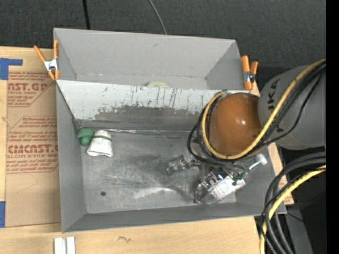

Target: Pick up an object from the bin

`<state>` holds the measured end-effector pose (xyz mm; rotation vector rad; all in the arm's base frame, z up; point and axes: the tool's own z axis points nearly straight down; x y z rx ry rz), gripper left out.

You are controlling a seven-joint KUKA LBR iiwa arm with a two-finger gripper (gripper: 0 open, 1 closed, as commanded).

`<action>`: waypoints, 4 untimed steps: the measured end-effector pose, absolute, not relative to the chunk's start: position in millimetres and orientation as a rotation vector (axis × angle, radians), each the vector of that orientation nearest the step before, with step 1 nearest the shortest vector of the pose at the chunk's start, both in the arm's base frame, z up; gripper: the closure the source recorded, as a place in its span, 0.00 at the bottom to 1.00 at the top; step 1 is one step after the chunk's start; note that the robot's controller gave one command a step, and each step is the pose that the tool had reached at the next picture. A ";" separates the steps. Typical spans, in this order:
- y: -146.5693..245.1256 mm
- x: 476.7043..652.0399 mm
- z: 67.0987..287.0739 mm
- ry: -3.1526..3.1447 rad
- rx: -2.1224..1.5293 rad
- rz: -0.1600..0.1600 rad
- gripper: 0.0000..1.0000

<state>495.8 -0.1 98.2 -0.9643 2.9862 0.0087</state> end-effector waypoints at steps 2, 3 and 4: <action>-38.9 499.6 148.3 2.859 -1.302 0.004 0.00; -55.6 519.4 174.2 2.793 -1.437 0.001 0.00; -71.4 539.0 139.2 2.731 -1.533 -0.008 0.00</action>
Offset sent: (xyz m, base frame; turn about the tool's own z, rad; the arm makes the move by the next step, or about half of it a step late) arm 0.0055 -0.0520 0.0608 -0.2418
